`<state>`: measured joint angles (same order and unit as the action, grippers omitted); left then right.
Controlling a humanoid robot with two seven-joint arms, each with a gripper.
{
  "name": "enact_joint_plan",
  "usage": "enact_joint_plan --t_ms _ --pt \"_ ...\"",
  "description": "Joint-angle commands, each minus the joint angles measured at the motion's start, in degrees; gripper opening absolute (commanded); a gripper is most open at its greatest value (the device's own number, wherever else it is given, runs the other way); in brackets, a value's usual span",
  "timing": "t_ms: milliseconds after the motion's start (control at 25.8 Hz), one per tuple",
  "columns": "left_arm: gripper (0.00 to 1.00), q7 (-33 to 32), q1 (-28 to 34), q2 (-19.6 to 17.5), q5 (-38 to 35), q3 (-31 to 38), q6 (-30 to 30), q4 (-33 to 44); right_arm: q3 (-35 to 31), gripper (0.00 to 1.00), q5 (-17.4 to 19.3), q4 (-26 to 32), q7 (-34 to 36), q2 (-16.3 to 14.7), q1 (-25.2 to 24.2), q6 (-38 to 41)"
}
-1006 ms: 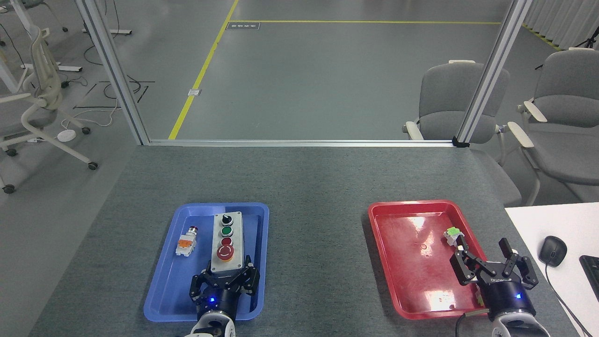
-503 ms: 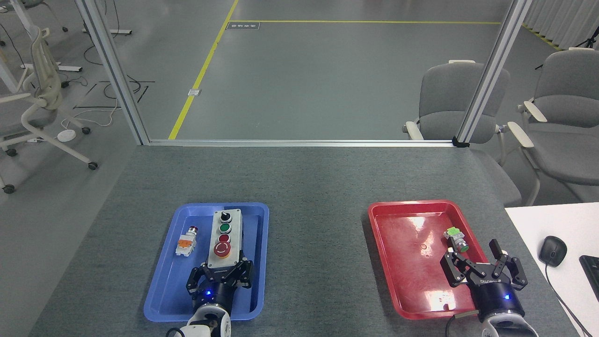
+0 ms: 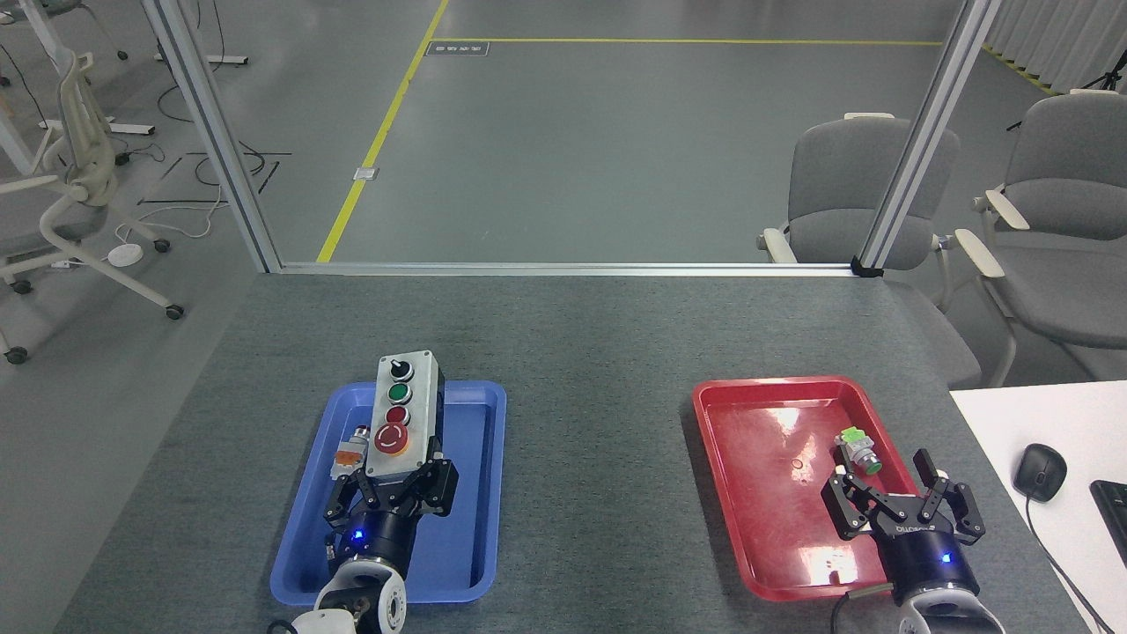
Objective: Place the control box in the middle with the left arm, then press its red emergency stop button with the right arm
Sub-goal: 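Lift the control box with the left gripper and carry it toward the table middle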
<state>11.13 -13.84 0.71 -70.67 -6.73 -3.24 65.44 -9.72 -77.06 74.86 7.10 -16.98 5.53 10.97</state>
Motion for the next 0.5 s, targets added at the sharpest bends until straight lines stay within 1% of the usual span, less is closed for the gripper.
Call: enact_joint_plan --t_ms 0,77,232,387,464 --pt "0.00 -1.37 1.63 0.69 0.44 -3.38 0.43 5.22 -0.03 0.98 -0.02 0.02 0.02 -0.07 0.01 0.01" --pt "0.00 -1.28 1.19 2.19 0.35 -8.65 -0.54 5.13 -0.03 0.98 -0.02 0.02 0.02 -0.07 0.01 0.01" --pt "0.00 -1.37 -0.57 6.93 -0.17 -13.40 -2.03 3.03 -0.03 0.98 -0.01 0.02 0.02 -0.33 0.01 0.19" --pt "0.00 -1.11 -5.05 7.02 0.62 -19.81 -6.60 -3.83 -0.03 0.98 0.07 0.02 0.02 -0.33 0.01 0.19" --pt "0.00 -0.84 -6.99 7.02 0.79 -21.66 -7.04 -7.96 -0.03 0.98 0.07 0.02 0.02 -0.25 0.01 0.19"
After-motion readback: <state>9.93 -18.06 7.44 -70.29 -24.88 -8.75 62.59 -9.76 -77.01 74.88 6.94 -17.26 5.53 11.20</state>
